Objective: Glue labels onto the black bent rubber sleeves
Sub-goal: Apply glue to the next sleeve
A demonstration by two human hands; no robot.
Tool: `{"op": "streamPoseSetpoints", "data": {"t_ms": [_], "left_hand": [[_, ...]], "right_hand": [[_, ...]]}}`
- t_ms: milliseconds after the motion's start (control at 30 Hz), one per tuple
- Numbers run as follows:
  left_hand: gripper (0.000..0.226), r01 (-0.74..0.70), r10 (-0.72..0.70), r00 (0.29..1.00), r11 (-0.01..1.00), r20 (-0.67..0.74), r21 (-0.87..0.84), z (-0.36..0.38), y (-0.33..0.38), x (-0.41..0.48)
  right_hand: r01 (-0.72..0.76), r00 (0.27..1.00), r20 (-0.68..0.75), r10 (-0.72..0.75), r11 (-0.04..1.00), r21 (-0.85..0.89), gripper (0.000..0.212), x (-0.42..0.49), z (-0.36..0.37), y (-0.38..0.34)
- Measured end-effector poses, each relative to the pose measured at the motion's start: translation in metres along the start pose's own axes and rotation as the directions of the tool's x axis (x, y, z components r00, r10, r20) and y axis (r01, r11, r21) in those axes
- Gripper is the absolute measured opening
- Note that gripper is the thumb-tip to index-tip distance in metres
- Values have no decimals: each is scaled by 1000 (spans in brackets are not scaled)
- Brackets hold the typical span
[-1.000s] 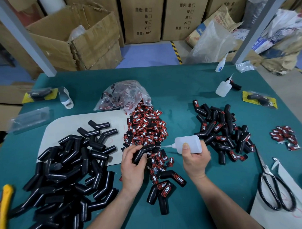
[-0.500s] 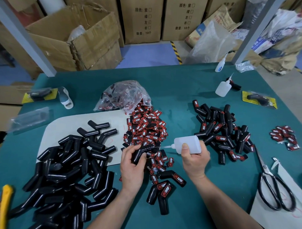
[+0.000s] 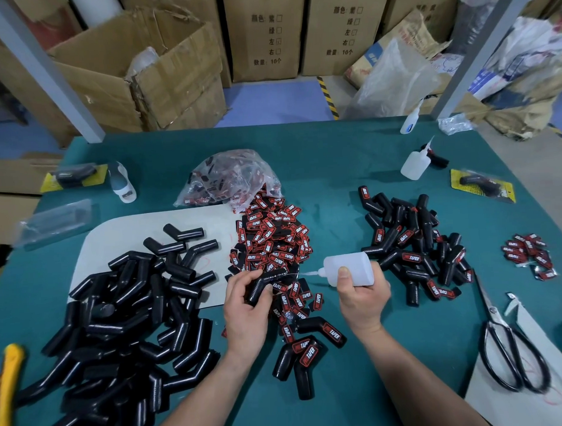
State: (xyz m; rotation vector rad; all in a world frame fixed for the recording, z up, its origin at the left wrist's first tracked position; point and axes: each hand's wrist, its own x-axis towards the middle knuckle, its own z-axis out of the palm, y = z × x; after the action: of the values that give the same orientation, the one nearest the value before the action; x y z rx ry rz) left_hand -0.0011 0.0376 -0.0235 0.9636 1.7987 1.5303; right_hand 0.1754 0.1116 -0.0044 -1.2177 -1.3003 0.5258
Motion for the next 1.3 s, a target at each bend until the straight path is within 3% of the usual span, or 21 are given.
{"op": "streamPoseSetpoints", "data": {"t_ms": [667, 800, 1300], "left_hand": [[34, 71, -72, 997, 997, -19, -35, 0, -1, 0], [37, 67, -67, 998, 997, -16, -25, 0, 1, 0], [41, 60, -60, 998, 998, -23, -28, 1, 2, 0]], "right_hand": [[13, 1000, 19, -13, 1000, 15, 35, -1, 0, 5], [18, 1000, 24, -18, 1000, 10, 27, -1, 0, 3], [4, 1000, 17, -4, 1000, -9, 33, -2, 0, 3]]}}
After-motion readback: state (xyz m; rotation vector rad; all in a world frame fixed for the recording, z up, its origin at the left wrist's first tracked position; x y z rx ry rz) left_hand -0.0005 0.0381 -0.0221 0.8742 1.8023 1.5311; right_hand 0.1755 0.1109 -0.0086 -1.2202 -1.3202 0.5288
